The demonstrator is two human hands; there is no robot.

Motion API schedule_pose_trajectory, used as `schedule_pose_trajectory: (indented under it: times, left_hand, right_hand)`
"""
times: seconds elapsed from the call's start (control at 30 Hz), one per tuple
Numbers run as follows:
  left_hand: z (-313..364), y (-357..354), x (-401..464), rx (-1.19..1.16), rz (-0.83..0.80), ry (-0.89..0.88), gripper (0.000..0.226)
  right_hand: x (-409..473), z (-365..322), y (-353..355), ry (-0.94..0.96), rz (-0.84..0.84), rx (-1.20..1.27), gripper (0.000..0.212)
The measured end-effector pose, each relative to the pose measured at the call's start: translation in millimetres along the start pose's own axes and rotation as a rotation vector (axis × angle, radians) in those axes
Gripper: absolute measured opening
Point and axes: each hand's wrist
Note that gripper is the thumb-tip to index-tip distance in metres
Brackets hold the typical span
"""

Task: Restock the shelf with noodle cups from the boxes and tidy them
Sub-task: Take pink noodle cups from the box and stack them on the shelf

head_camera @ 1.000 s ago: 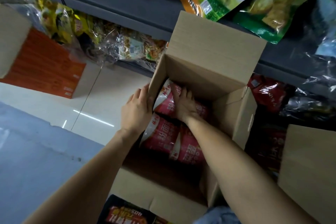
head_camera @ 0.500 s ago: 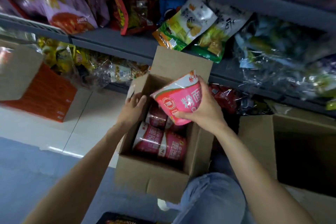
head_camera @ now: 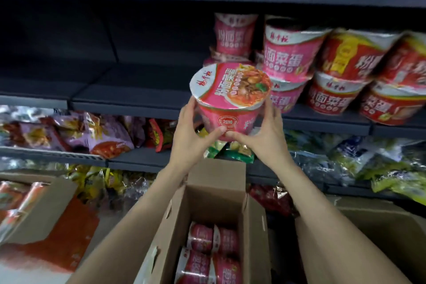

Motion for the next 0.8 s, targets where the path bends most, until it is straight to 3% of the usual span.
schedule_pose_trajectory:
  times: [0.17, 0.27, 0.33, 0.47, 0.6, 0.7, 0.8]
  left_hand:
    - [17, -2, 75, -0.004, 0.1, -0.086, 0.09]
    - [12, -8, 120, 0.056, 0.093, -0.051, 0.081]
    - [7, -15, 141, 0.135, 0.06, -0.023, 0.073]
    - [1, -28, 164, 0.324, 0.091, 0.088, 0.082]
    - [4, -33, 145, 0.307, 0.189, 0.098, 0.07]
    - [-7, -28, 98, 0.258, 0.261, 0.048, 0.051]
    - [-36, -16, 33, 0.287, 0.274, 0.057, 0.03]
  right_hand:
    - [70, -30, 8, 0.109, 0.115, 0.028, 0.113]
    - [103, -38, 3, 0.113, 0.126, 0.017, 0.102]
    - [116, -39, -2, 0.069, 0.102, -0.095, 0.096]
    - [132, -39, -11, 0.015, 0.105, -0.326, 0.078]
    - [114, -21, -15, 0.135, 0.123, -0.402, 0.063]
    - [73, 6, -20, 0.244, 0.13, -0.306, 0.047]
    - [24, 43, -32, 0.198, -0.033, -0.228, 0.035]
Point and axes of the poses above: each hand's wrist, its own x-axis towards the middle knuckle, its own y-axis out of the back of the hand, z = x × y, and after that the axes turned 5 degrees about -y, right-handed
